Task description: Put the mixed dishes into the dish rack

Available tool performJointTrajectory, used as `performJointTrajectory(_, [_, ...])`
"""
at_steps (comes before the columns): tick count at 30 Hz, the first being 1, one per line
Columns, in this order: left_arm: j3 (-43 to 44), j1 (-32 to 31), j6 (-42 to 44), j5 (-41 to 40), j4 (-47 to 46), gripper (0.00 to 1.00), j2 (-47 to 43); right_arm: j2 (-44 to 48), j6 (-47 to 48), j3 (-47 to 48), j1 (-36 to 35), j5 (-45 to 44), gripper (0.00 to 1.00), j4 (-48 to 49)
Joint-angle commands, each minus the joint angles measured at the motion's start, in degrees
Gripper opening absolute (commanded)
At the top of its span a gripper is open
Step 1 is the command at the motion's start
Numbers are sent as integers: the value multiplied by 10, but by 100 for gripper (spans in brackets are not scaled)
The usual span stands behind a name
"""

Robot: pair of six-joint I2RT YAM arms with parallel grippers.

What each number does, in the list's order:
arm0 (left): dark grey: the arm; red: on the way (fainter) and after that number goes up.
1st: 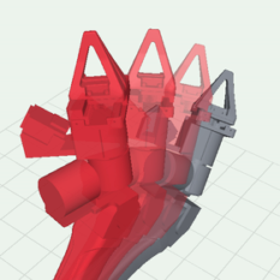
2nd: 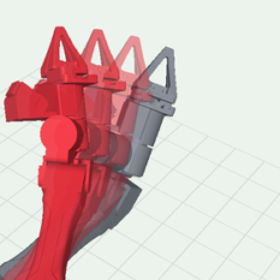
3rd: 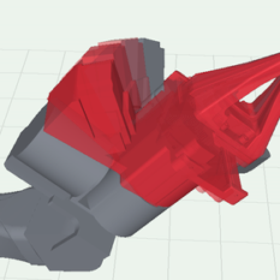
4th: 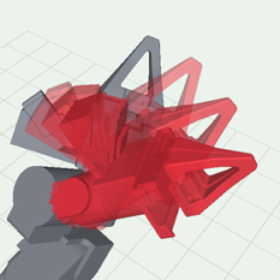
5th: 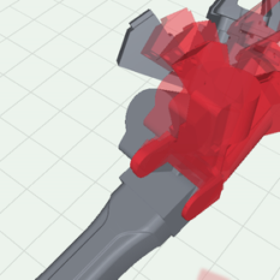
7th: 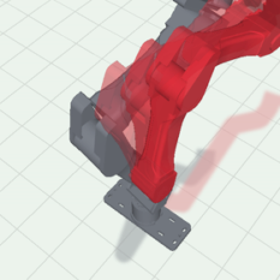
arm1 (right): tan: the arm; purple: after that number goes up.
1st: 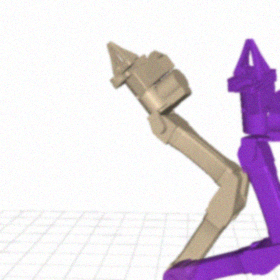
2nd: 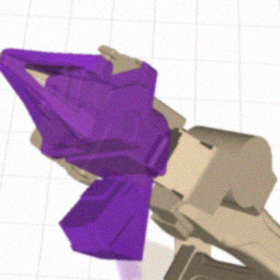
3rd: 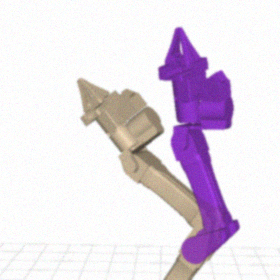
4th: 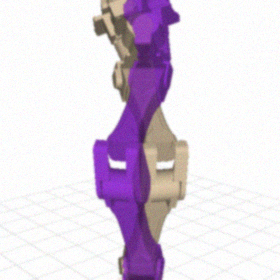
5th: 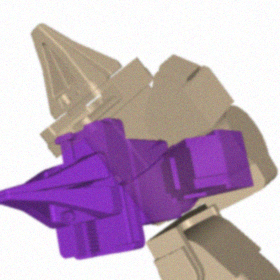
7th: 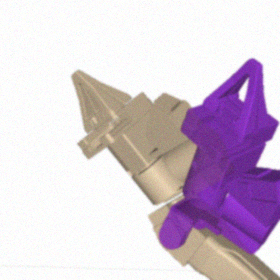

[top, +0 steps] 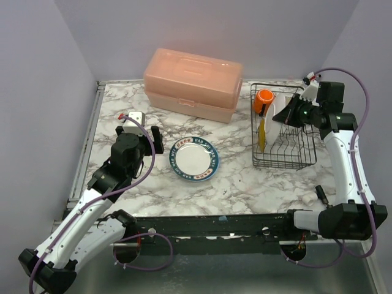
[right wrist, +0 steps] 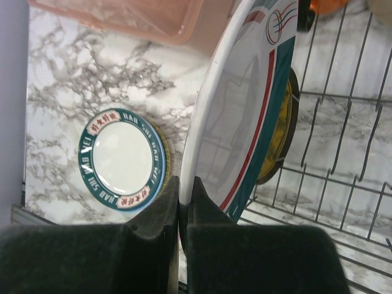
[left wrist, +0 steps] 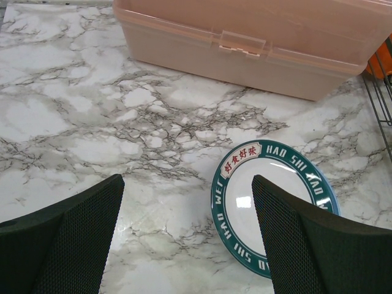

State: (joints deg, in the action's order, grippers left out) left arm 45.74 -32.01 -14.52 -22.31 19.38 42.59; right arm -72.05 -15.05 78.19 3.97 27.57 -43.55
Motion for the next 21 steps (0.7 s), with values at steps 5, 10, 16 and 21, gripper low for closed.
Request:
performJointTrajectory(5, [11, -4, 3, 13, 3, 85, 3, 0, 49, 19, 0, -18, 0, -52])
performJointTrajectory(10, [12, -4, 3, 12, 3, 85, 6, -1, 46, 18, 0, -12, 0, -48])
performJointTrajectory(16, [11, -4, 2, 13, 3, 85, 9, -11, 50, 11, 0, -37, 0, -52])
performJointTrajectory(21, [14, -4, 2, 17, 5, 85, 14, -24, 50, 6, 0, -61, 5, -56])
